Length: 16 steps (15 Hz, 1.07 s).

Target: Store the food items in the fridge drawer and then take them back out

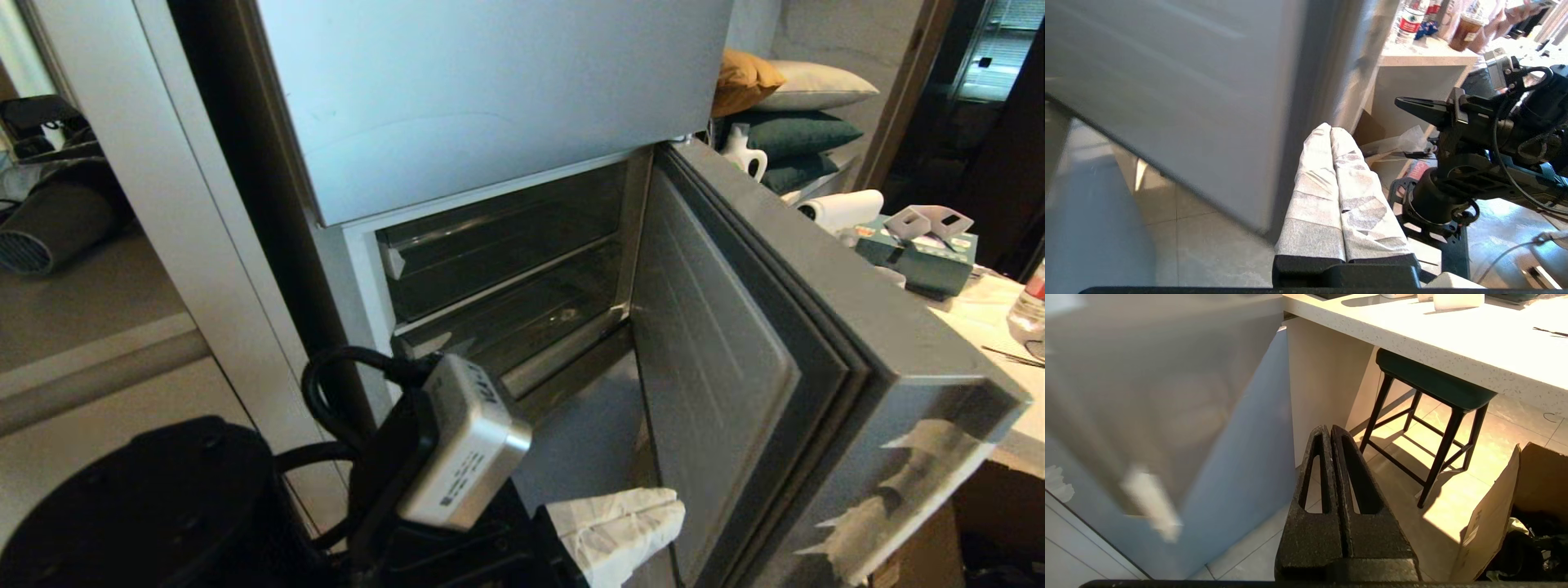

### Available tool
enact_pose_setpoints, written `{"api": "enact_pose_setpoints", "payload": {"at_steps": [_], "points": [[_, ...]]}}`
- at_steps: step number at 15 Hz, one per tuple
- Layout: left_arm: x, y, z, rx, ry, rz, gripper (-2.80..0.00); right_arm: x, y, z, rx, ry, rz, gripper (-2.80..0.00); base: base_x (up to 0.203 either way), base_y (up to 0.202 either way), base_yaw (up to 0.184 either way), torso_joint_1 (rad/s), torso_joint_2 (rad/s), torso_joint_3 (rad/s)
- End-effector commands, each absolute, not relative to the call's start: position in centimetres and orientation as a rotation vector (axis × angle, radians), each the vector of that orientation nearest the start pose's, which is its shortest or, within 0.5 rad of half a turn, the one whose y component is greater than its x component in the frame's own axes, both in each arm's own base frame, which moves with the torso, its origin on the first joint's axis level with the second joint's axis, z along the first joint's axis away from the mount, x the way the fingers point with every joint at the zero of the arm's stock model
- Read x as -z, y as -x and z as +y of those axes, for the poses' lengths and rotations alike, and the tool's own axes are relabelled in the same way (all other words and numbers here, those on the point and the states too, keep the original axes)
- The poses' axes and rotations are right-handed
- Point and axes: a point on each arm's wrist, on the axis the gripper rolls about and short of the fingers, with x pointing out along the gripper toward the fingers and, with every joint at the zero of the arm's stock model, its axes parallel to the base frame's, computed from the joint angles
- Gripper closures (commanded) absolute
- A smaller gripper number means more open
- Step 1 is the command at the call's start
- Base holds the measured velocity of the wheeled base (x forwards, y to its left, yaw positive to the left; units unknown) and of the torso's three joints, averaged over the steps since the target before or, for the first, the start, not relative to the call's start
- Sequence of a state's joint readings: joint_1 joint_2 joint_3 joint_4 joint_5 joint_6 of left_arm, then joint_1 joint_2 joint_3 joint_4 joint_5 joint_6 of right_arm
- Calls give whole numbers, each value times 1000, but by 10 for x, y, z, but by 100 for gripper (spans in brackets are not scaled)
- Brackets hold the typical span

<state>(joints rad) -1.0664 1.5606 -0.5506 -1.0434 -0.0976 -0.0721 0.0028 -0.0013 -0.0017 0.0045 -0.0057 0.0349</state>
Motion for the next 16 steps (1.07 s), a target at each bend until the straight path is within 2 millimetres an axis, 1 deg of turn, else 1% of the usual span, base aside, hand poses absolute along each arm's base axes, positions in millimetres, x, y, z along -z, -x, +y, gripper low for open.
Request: {"api": "enact_pose_setpoints", "payload": {"at_steps": [1, 3, 5, 6, 8, 10, 11, 12, 13, 14, 16], "points": [[-206, -115, -211, 1161, 102, -32, 0, -75, 23, 0, 3, -35, 3, 0, 0, 0, 0, 0, 0, 0], [-217, -105, -191, 1148, 132, -80, 0, -75, 23, 0, 3, -35, 3, 0, 0, 0, 0, 0, 0, 0], [-232, -98, -163, 1085, 185, -151, 0, -75, 23, 0, 3, -35, 3, 0, 0, 0, 0, 0, 0, 0], [-239, -97, -147, 1021, 209, -194, 0, -75, 23, 0, 3, -35, 3, 0, 0, 0, 0, 0, 0, 0], [-248, -103, -111, 804, 225, -267, 0, -75, 23, 0, 3, -35, 3, 0, 0, 0, 0, 0, 0, 0], [-249, -108, -75, 550, 197, -309, 0, -75, 23, 0, 3, -35, 3, 0, 0, 0, 0, 0, 0, 0], [-246, -104, -57, 423, 170, -325, 0, -75, 23, 0, 3, -35, 3, 0, 0, 0, 0, 0, 0, 0], [-240, -93, -39, 321, 146, -345, 0, -75, 23, 0, 3, -35, 3, 0, 0, 0, 0, 0, 0, 0], [-230, -78, -26, 241, 125, -349, 0, -75, 23, 0, 3, -35, 3, 0, 0, 0, 0, 0, 0, 0], [-214, -64, -16, 174, 103, -327, 0, -75, 23, 0, 3, -35, 3, 0, 0, 0, 0, 0, 0, 0], [-176, -35, -5, 102, 74, -255, 0, -75, 23, 0, 3, -35, 3, 0, 0, 0, 0, 0, 0, 0]]}}
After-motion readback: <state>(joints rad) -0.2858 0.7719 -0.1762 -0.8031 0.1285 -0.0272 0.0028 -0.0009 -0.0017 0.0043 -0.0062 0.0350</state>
